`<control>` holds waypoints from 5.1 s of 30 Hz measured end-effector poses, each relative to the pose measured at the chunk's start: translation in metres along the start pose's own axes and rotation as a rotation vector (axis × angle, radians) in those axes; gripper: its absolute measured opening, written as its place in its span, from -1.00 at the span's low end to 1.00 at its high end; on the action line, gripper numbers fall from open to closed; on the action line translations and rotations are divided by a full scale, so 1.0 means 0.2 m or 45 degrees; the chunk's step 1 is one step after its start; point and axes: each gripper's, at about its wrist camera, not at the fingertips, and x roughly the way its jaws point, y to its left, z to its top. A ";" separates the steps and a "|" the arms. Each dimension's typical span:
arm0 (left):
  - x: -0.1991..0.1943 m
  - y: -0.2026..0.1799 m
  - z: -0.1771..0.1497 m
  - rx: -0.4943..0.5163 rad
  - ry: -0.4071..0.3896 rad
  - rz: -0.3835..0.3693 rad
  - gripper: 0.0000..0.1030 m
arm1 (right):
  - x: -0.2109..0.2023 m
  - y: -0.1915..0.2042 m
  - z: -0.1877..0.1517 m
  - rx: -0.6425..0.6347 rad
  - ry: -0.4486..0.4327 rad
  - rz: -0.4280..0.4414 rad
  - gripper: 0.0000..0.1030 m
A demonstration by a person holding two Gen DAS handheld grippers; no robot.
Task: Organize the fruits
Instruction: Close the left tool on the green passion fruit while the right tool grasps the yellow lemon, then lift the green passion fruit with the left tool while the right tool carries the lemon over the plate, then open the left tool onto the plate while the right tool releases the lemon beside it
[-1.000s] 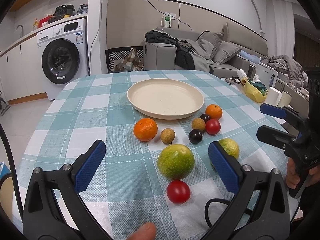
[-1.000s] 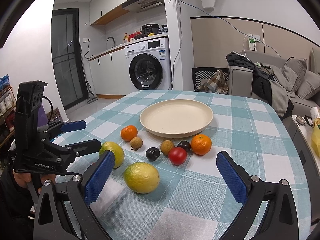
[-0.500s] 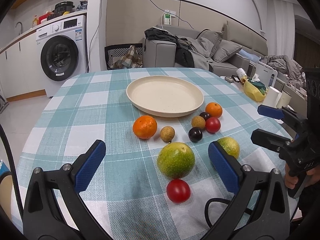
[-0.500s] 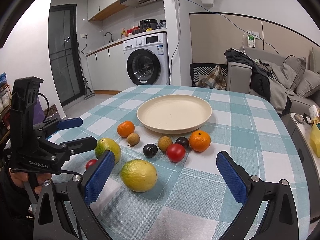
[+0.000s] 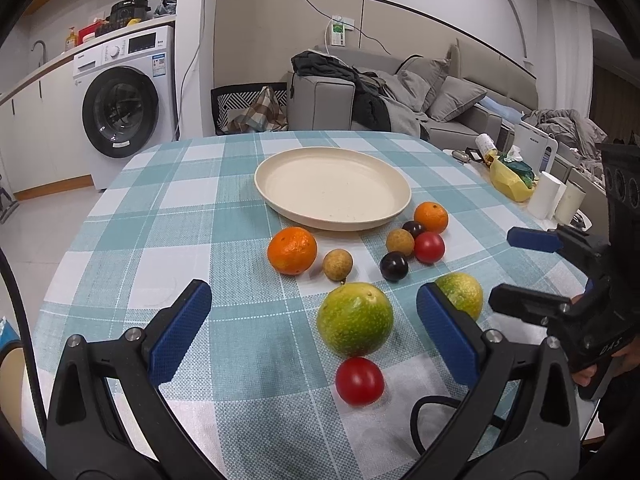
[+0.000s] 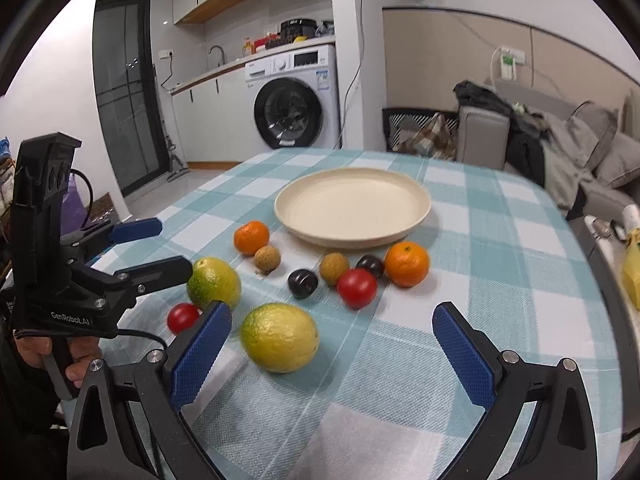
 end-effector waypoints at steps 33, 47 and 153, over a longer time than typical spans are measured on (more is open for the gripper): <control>0.19 -0.07 -0.03 0.058 0.264 -0.178 -0.11 | 0.22 0.06 -0.03 0.033 0.266 0.155 0.19; 0.12 -0.03 -0.01 0.008 0.197 -0.189 -0.11 | 0.18 0.08 -0.03 0.015 0.215 0.131 0.07; 0.68 0.07 0.43 -0.023 0.106 -0.055 0.39 | 0.47 -0.22 0.37 0.180 0.017 -0.016 0.48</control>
